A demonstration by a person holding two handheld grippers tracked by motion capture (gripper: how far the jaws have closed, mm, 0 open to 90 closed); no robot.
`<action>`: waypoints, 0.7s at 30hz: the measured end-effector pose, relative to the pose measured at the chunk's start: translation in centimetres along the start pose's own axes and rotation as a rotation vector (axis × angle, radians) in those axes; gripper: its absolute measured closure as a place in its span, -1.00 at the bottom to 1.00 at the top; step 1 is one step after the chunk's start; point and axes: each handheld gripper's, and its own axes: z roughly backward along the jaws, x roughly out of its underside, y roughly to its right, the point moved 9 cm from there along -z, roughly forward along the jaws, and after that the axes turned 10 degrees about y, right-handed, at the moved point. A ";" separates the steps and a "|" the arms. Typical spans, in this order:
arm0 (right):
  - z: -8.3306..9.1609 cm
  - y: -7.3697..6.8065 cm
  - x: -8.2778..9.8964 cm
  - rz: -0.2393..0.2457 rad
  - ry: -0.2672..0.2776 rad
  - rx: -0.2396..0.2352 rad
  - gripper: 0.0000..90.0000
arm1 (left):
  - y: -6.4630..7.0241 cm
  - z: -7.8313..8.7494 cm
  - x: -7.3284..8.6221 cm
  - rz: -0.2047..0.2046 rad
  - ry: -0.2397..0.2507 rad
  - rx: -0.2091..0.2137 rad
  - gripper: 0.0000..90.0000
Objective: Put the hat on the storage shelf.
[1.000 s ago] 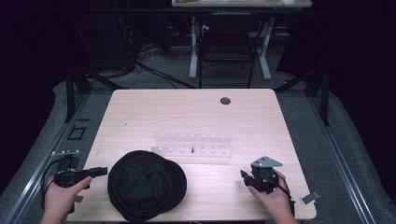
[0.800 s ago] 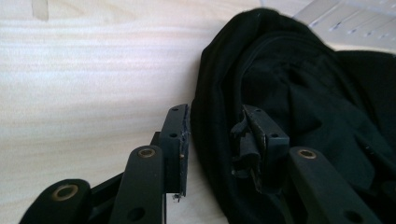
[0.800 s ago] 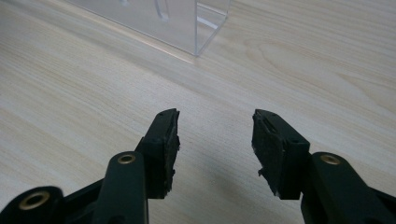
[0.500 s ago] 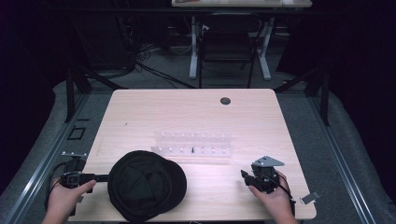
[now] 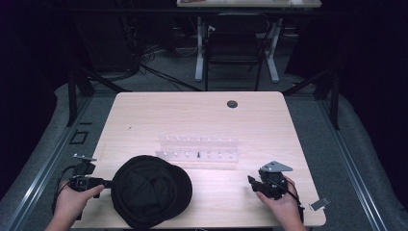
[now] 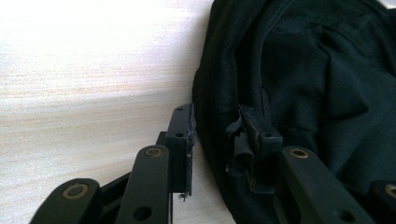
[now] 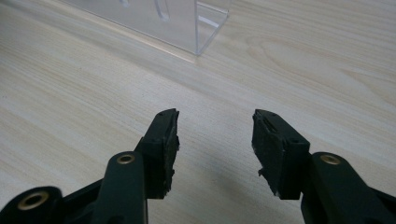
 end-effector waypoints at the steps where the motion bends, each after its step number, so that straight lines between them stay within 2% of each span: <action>1: 0.0 0.0 0.0 0.000 0.001 0.000 0.12 | -0.1 -0.1 0.0 -0.001 -0.004 -0.005 0.50; 6: 0.0 0.0 0.0 -0.001 0.001 -0.001 0.12 | -0.2 -0.3 0.2 0.006 -0.030 -0.020 0.51; 7: 0.0 0.0 0.0 -0.002 0.001 0.000 0.12 | -0.2 -0.5 0.2 0.001 -0.037 -0.033 0.52; 10: 0.0 0.0 0.0 0.000 -0.001 0.001 0.11 | -0.1 -0.6 0.2 -0.008 -0.046 -0.036 0.54; 16: -0.1 0.0 0.1 -0.001 -0.007 -0.006 0.11 | 0.2 -0.8 0.2 -0.025 -0.077 -0.040 0.74; 21: -0.1 0.0 0.1 -0.014 -0.003 -0.003 0.11 | 0.5 -0.8 0.1 -0.021 -0.115 -0.042 0.85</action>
